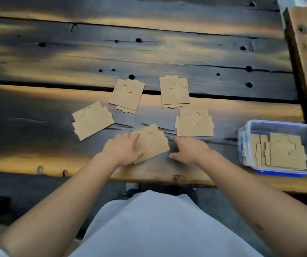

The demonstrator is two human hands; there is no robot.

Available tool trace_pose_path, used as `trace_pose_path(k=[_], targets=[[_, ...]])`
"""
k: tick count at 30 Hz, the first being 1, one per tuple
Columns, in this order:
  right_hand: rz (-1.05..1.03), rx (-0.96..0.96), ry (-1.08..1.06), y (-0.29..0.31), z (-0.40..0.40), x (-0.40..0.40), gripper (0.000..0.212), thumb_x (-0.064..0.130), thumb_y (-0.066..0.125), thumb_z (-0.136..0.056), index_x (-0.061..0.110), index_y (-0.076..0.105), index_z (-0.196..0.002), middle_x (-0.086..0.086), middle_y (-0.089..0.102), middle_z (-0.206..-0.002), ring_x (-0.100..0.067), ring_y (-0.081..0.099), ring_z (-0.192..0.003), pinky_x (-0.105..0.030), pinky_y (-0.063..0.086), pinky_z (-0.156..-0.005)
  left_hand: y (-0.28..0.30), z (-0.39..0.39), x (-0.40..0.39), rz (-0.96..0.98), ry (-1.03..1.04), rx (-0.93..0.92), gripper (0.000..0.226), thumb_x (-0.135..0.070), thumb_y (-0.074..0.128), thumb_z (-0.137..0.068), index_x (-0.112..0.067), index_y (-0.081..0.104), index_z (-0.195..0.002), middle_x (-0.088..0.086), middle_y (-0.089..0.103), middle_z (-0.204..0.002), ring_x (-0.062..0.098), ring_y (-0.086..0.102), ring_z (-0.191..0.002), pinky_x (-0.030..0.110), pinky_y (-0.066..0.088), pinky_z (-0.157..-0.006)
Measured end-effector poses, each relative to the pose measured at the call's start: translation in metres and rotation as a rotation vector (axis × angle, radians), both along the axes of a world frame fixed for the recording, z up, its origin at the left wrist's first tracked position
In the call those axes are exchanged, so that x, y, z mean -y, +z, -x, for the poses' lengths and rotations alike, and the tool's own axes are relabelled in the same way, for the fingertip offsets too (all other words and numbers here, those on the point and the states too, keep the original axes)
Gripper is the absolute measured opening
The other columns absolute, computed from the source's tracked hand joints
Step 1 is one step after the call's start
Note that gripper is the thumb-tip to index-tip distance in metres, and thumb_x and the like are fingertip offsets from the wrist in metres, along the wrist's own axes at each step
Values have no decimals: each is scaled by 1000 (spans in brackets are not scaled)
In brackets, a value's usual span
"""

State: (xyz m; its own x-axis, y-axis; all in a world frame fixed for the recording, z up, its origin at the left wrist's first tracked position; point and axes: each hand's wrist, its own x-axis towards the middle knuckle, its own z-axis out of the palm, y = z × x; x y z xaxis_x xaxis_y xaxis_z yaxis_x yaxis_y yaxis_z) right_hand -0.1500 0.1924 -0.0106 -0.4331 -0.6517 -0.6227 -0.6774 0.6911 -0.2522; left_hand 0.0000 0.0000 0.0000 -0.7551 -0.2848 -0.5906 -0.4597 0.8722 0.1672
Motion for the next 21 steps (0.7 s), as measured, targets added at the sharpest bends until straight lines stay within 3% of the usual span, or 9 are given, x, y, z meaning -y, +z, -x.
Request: trace_pose_path(k=[2, 5, 9, 15, 18, 21], targets=[[-25, 60, 4, -7, -4, 4, 51, 53, 60, -81, 24, 48, -121, -1, 53, -127, -24, 53, -111, -43, 49, -84, -6, -6, 0, -43, 41, 63, 73, -65, 41, -84, -27, 26, -144, 6, 39, -144, 31, 41, -129, 48, 43, -98], [-74, 121, 1, -24, -14, 10, 71, 53, 62, -80, 22, 35, -139, -3, 28, -150, -29, 42, -128, -47, 44, -97, -22, -16, 0, -181, 182, 67, 76, -58, 47, -86, -19, 24, -147, 9, 33, -149, 31, 39, -132, 43, 38, -104], [-47, 118, -97, -41, -25, 18, 75, 51, 65, -78, 26, 29, -139, -3, 4, -159, -37, 26, -135, -48, 37, -102, -32, -17, -4, -371, 432, -23, 75, -47, 56, -86, -12, 25, -146, 13, 33, -146, 30, 40, -129, 35, 35, -102], [16, 127, -269, -45, -36, 25, 85, 48, 69, -76, 27, 23, -144, -2, 8, -160, -38, 15, -137, -46, 29, -107, -35, -16, -6, -657, 881, -172, 69, -44, 58, -85, -20, 34, -145, 2, 39, -148, 23, 39, -132, 44, 34, -110], [60, 142, -286, -43, -36, 25, 87, 46, 71, -75, 22, 24, -145, -4, 16, -157, -36, 20, -136, -44, 28, -108, -33, -15, -9, -784, 1033, -205, 61, -44, 57, -87, -25, 39, -142, -8, 46, -138, 16, 47, -120, 37, 39, -97], [149, 183, -324, -39, -35, 29, 92, 40, 75, -73, 17, 24, -146, -6, 32, -150, -28, 29, -135, -38, 30, -107, -32, -13, -15, -887, 1143, -234, 38, -39, 55, -91, -27, 51, -127, -11, 55, -124, 2, 52, -96, 32, 36, -84]])
